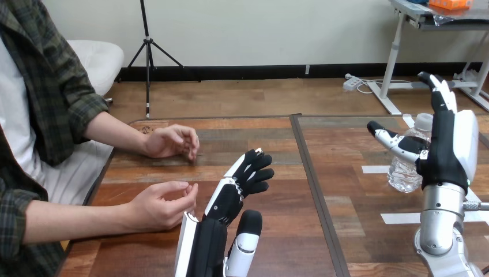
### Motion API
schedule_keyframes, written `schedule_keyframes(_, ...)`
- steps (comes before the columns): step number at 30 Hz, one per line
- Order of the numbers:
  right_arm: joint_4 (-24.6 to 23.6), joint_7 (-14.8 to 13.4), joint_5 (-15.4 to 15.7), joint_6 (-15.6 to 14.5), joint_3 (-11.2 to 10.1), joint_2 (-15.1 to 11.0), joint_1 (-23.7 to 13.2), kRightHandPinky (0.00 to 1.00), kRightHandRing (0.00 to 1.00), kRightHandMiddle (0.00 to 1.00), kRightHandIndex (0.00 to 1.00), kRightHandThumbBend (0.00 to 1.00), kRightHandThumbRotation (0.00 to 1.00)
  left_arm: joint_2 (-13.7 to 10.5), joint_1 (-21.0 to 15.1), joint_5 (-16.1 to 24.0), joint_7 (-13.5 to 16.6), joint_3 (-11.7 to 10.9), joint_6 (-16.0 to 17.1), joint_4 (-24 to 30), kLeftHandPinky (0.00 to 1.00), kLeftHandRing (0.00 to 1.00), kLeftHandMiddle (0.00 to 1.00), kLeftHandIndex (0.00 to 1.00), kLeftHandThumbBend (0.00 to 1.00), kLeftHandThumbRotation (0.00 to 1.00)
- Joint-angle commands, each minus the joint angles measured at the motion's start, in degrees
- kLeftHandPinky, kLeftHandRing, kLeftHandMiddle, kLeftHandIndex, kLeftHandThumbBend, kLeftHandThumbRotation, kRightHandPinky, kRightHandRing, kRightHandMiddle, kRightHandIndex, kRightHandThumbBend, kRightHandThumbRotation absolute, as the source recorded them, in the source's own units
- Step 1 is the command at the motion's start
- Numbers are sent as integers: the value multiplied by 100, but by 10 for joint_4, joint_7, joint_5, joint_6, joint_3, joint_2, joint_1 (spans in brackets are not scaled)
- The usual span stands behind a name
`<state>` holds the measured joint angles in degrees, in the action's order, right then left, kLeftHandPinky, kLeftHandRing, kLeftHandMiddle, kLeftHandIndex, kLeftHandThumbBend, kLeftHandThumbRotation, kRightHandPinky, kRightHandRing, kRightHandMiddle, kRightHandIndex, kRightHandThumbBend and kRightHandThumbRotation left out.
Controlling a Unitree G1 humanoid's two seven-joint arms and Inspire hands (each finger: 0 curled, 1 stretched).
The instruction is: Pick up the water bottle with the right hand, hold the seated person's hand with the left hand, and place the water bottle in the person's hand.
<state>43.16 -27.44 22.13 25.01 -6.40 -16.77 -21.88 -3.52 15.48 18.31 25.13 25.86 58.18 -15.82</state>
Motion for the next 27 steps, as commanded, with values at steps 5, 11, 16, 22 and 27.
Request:
schedule_keyframes(5,14,3,-4,-14,9,-20,-58,93,99,96,89,71,0,55,8,0,4,-14,6,15,74,79,84,87,43,96)
schedule_keyframes(11,21,8,-10,-19,11,-21,-62,93,100,96,90,71,0,53,9,-1,3,-13,7,14,74,79,84,87,42,96)
schedule_keyframes(16,25,12,-15,-22,12,-21,-64,93,100,97,90,70,0,53,9,-1,3,-12,7,14,75,80,84,87,42,97)
schedule_keyframes(22,30,18,-27,-25,12,-21,-67,93,100,97,91,70,0,53,9,-1,3,-13,9,12,75,80,84,87,42,97)
schedule_keyframes(27,24,23,-39,-31,9,-18,-66,94,100,97,92,69,0,53,11,-3,2,-11,10,13,75,80,84,87,43,96)
